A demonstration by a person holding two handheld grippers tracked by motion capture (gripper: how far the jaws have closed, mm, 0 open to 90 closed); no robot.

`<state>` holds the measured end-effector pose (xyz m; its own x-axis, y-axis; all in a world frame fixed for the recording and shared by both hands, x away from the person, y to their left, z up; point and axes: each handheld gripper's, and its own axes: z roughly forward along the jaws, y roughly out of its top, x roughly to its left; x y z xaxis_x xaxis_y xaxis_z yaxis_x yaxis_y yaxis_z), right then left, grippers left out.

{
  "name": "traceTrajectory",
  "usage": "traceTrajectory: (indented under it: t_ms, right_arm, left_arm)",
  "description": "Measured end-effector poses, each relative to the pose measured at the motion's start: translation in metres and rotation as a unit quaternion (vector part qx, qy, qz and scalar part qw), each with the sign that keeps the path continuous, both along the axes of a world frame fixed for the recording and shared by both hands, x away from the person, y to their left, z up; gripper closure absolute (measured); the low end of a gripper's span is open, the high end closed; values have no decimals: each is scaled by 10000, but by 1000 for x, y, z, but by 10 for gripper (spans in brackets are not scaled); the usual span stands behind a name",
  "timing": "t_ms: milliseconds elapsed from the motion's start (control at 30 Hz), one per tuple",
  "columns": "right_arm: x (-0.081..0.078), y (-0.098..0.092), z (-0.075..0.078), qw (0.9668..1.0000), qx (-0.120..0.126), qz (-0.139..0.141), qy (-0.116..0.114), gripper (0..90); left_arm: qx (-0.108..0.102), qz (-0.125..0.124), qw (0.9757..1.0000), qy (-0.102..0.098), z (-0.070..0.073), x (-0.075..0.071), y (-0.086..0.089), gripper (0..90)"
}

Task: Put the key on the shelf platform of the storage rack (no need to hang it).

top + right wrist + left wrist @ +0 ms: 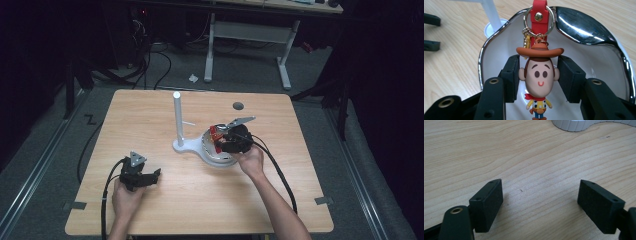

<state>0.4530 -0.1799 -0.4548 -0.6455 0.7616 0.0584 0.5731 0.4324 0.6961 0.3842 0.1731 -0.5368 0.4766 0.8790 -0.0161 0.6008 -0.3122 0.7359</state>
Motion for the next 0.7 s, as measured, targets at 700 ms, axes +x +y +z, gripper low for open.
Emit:
traceTrajectory:
  t_ms: [700]
  right_arm:
    - [-6,-5,9,9998,140,-64,-132,447]
  left_arm:
    - [-5,-2,10000,1,0,0,0,210]
